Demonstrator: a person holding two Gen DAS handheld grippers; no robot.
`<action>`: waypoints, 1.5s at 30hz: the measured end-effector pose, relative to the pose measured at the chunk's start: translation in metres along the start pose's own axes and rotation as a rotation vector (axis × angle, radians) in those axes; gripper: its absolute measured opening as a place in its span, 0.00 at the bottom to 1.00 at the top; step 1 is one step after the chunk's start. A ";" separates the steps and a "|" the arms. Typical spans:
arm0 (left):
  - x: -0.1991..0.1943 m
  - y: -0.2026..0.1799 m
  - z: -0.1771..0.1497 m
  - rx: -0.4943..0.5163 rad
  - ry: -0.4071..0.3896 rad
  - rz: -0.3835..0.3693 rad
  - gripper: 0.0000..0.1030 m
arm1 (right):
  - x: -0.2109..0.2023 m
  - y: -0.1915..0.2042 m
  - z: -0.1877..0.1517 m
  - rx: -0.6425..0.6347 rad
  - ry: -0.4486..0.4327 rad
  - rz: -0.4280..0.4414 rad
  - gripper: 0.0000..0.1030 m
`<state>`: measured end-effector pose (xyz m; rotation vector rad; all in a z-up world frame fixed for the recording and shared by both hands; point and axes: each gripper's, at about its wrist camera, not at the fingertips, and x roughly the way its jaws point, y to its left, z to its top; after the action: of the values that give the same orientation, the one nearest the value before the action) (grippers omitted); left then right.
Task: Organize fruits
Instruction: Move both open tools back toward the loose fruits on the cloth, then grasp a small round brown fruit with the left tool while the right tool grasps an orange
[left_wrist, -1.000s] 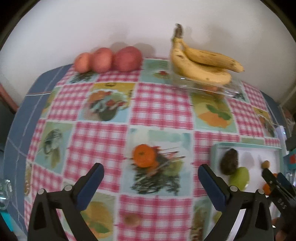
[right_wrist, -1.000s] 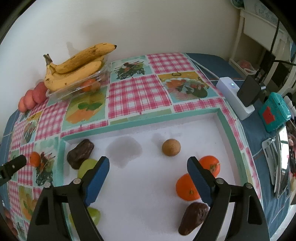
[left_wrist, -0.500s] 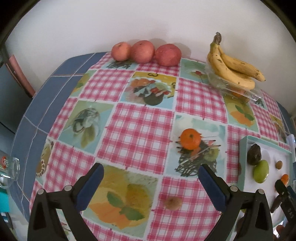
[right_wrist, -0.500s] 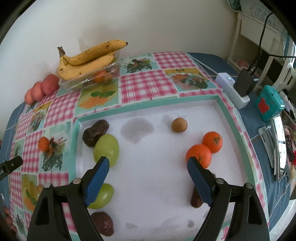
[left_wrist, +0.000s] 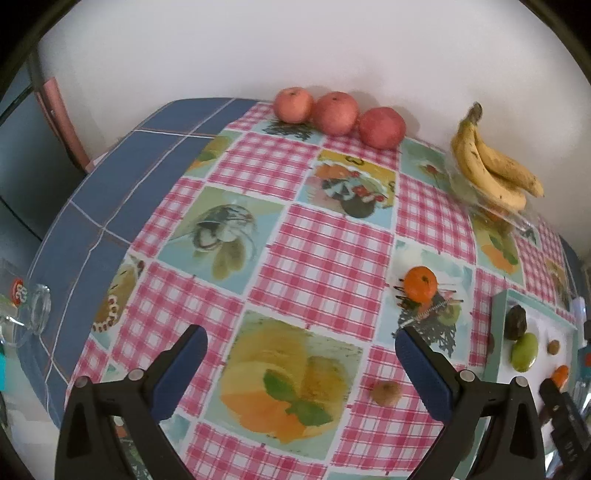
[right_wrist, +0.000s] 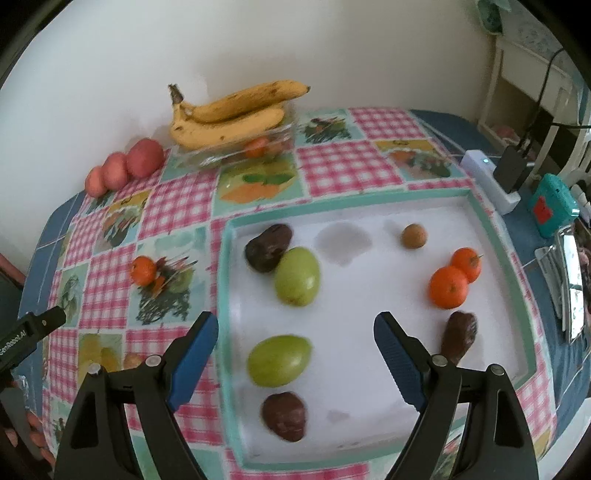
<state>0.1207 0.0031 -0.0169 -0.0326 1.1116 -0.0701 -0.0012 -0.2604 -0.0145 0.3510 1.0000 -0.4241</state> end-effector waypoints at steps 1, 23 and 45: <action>-0.001 0.003 0.000 -0.007 -0.003 -0.001 1.00 | 0.001 0.005 -0.001 -0.002 0.009 0.005 0.84; -0.006 0.022 -0.005 -0.030 0.003 0.003 1.00 | 0.011 0.080 -0.013 -0.082 0.087 0.106 0.84; 0.049 -0.031 -0.034 -0.007 0.255 -0.288 0.53 | 0.012 0.049 -0.007 -0.008 0.085 0.070 0.84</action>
<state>0.1110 -0.0306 -0.0740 -0.1944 1.3564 -0.3358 0.0236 -0.2175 -0.0238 0.3980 1.0689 -0.3439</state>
